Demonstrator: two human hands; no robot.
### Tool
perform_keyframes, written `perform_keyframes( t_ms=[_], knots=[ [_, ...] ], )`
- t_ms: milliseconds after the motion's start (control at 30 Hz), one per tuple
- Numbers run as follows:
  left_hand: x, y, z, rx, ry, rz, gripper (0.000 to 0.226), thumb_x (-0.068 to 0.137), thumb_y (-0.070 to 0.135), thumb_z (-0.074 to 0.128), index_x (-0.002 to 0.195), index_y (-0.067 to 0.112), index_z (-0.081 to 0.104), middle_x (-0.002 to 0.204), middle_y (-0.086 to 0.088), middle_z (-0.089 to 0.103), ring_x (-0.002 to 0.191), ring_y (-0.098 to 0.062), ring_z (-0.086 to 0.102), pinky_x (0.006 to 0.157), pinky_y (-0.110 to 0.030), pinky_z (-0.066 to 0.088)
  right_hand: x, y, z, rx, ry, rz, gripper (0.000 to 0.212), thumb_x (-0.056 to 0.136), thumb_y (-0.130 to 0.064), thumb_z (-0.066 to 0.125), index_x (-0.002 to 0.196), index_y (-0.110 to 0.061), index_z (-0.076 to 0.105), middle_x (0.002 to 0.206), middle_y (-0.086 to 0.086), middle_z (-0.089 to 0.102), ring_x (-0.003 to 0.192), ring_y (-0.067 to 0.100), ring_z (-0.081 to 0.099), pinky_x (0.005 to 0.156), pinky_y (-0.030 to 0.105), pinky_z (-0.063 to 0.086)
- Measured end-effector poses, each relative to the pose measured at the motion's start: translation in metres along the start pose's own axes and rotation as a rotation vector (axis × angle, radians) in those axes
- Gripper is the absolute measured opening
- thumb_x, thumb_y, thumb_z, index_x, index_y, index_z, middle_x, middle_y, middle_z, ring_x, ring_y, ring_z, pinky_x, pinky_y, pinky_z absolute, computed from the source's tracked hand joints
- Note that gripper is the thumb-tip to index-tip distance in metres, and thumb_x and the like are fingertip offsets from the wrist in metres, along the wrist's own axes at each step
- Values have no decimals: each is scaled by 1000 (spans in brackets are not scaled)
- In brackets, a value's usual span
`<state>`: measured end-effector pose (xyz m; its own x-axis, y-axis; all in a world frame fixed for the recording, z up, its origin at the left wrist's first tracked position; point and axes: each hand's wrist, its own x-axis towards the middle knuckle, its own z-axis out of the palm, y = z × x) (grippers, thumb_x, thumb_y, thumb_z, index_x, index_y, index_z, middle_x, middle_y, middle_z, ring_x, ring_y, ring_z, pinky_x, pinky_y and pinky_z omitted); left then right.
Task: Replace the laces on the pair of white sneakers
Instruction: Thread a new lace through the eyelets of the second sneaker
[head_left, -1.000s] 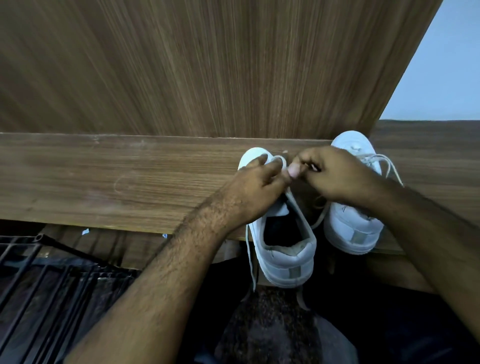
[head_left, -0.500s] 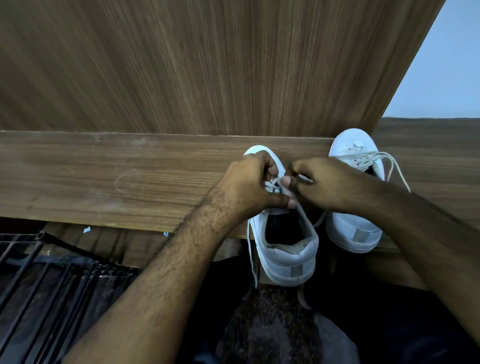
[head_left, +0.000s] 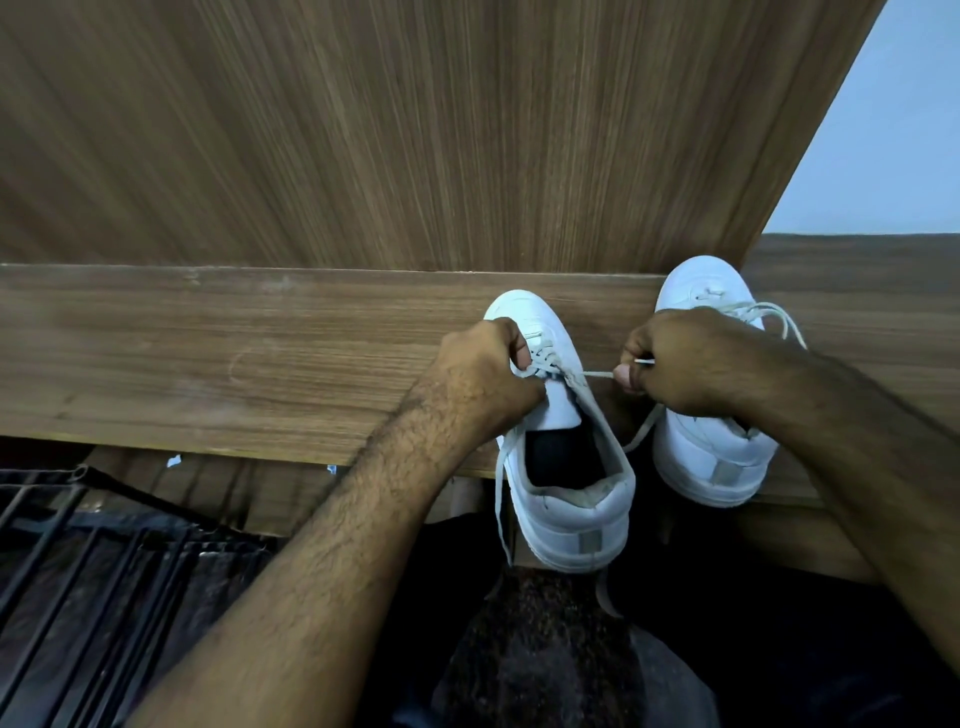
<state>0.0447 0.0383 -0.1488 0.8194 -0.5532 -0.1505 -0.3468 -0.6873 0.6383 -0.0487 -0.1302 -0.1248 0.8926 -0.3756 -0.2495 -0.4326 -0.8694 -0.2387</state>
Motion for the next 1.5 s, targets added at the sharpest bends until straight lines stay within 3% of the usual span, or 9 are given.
perform_keyframes(
  t_ms=[200, 400, 533, 700, 800, 967, 1133, 1267, 1500],
  knots=[
    [-1, -4, -3, -138, -92, -100, 39, 77, 47, 80, 93, 17, 62, 75, -1, 67, 61, -16, 55, 54, -27, 38, -1, 2, -5, 399, 217, -33, 34, 96, -45, 58, 77, -19, 69, 40, -11, 52, 35, 1, 50, 47, 23, 35],
    [-1, -1, -9, -359, -1, 61, 41, 78, 53, 79, 104, 28, 59, 93, 1, 61, 85, -14, 55, 73, -31, 43, -3, -13, -10, 1069, 295, -141, 49, 91, -57, 60, 65, -16, 66, 66, -5, 61, 69, 3, 58, 77, 28, 43],
    [-10, 12, -4, -162, -8, 284, 48, 76, 68, 67, 117, 45, 59, 119, 6, 59, 121, -16, 44, 101, -38, 34, -10, -23, -11, 1432, 26, -326, 40, 93, -47, 59, 63, -20, 58, 76, 10, 53, 62, 17, 52, 63, 31, 42],
    [-3, 19, -5, -328, 336, 247, 19, 89, 38, 71, 79, 23, 67, 80, 12, 59, 78, -7, 57, 79, -38, 53, -10, -25, -16, 1608, 30, -355, 37, 91, -45, 58, 62, -22, 59, 73, -1, 60, 77, 13, 61, 79, 29, 48],
    [4, 9, -10, -534, 482, 69, 19, 88, 33, 72, 79, 24, 59, 67, 11, 58, 64, -9, 55, 70, -40, 53, -8, -24, -18, 1647, 78, -324, 39, 98, -40, 53, 64, -23, 59, 73, -3, 59, 74, 11, 60, 77, 28, 44],
    [-6, 20, -17, -886, 104, 20, 18, 97, 9, 63, 109, 3, 53, 89, -19, 74, 68, -19, 71, 52, -24, 51, -10, -28, -16, 1744, -1, -379, 22, 103, -23, 44, 91, -16, 61, 70, -2, 54, 66, 11, 53, 73, 28, 45],
    [-29, 52, 0, -1030, -246, 78, 21, 103, 34, 53, 104, 13, 50, 89, -16, 58, 67, -26, 56, 62, -30, 45, -10, -32, -22, 1971, 102, -386, 21, 105, -20, 41, 96, -17, 60, 68, -4, 53, 60, 7, 51, 64, 23, 48],
    [-33, 53, 8, -850, -339, 165, 16, 103, 23, 56, 90, 14, 57, 66, -6, 56, 52, -11, 46, 48, -17, 36, -7, -24, -24, 1909, 270, -264, 23, 106, -21, 41, 93, -21, 60, 67, -7, 51, 58, 5, 48, 59, 20, 46],
    [-8, 17, -12, -326, 182, 157, 28, 99, 36, 61, 81, 17, 71, 48, 17, 54, 48, 5, 47, 56, -19, 38, 7, -4, -5, 1195, 319, 87, 24, 103, -20, 49, 87, -21, 68, 65, -7, 57, 50, 3, 50, 49, 22, 45]
  ],
)
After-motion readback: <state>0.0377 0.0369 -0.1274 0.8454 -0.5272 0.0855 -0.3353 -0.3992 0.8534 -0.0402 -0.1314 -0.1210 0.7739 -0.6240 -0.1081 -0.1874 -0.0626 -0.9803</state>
